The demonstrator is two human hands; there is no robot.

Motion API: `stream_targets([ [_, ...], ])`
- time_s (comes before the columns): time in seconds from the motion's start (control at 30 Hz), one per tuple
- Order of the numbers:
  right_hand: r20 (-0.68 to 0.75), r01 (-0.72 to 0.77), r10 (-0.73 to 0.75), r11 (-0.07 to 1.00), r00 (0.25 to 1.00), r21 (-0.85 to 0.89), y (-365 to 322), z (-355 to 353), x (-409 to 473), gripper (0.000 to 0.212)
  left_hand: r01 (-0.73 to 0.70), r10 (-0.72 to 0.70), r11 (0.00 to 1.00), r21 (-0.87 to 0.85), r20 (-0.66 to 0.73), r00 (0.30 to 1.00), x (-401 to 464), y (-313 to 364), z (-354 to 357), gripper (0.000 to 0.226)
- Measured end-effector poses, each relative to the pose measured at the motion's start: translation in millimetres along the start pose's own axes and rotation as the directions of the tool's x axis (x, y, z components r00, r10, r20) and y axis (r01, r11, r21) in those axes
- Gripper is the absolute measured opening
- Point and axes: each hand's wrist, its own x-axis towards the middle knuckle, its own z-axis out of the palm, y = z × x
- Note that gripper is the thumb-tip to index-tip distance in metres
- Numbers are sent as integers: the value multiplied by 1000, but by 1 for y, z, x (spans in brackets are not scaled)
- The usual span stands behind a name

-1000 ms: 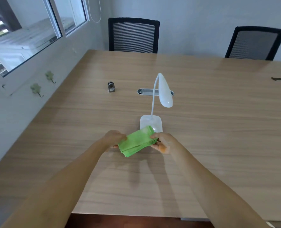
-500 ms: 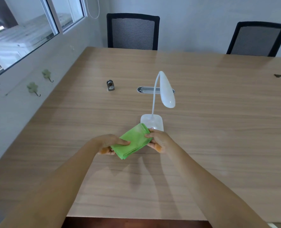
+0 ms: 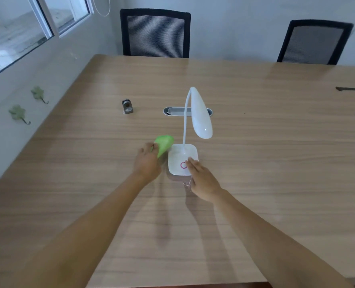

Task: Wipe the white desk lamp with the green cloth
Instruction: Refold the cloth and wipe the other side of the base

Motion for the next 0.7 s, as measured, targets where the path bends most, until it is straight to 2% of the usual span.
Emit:
stream_targets([
  [0.07,22,-9,8,1000,1000,13,0,-3,-1,65,-52,52,999,2,72,996,7,10,16,63],
  [0.17,43,-48,44,995,998,86,1,-8,-1,65,-148,132,982,121,132,982,19,6,38,72],
  [0.33,59,-54,46,988,997,146,7,-12,2,61,-290,248,925,244,189,950,11,-14,38,72],
  [0.4,57,-58,50,984,997,166,9,-14,3,60,-417,367,872,257,220,904,-1,-33,30,74],
  [0.47,56,-58,48,982,997,182,9,-15,3,58,-558,516,789,258,215,829,-15,-54,21,75],
  [0.5,58,-60,50,980,997,191,9,-16,3,58,-585,546,760,282,209,811,-20,-61,17,75],
  [0.57,61,-65,54,976,997,205,9,-17,3,57,-557,530,777,295,172,830,-21,-71,12,71],
  [0.7,64,-67,54,974,996,218,10,-17,5,56,-423,408,894,149,124,905,-9,-49,9,71],
])
